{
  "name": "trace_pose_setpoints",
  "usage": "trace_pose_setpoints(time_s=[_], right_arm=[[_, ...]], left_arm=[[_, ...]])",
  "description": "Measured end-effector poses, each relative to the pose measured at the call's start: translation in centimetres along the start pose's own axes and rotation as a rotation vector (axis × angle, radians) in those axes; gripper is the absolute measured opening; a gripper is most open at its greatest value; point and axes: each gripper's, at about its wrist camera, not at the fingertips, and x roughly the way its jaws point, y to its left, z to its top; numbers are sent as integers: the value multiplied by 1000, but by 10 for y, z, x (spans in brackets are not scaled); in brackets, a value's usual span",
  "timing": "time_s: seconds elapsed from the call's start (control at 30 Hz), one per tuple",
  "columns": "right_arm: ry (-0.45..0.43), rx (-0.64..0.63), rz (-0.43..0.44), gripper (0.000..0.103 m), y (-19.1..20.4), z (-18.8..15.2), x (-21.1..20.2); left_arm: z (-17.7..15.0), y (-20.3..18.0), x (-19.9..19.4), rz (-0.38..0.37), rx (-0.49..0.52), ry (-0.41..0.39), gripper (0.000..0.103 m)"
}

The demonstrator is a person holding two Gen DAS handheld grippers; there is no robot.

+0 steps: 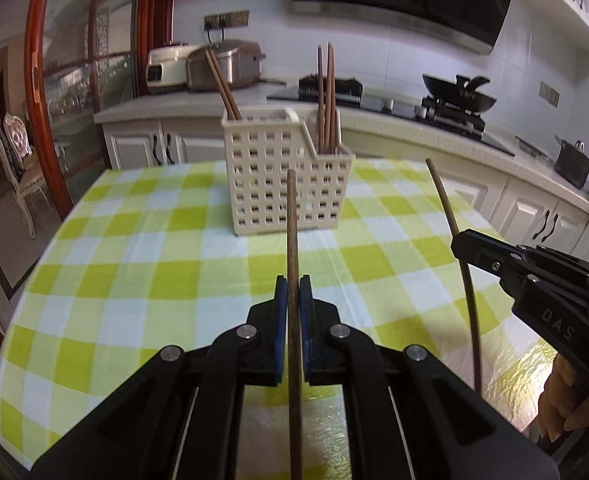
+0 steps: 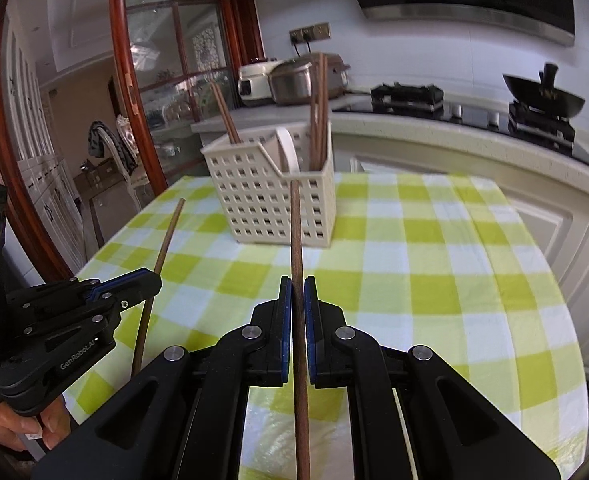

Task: Organize utensils
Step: 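Lift the chopstick upright with the right tool and carry it over the caddy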

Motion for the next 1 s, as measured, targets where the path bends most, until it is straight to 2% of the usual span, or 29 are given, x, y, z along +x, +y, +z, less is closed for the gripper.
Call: trace_pose_setpoints(time_s=[0.5, 1.0], right_arm=[[-85, -60, 15, 7, 29, 16, -28], [-134, -70, 25, 7, 38, 22, -41]], left_arm=[[9, 5, -51, 19, 17, -117, 6], [11, 11, -71, 35, 30, -180, 6]])
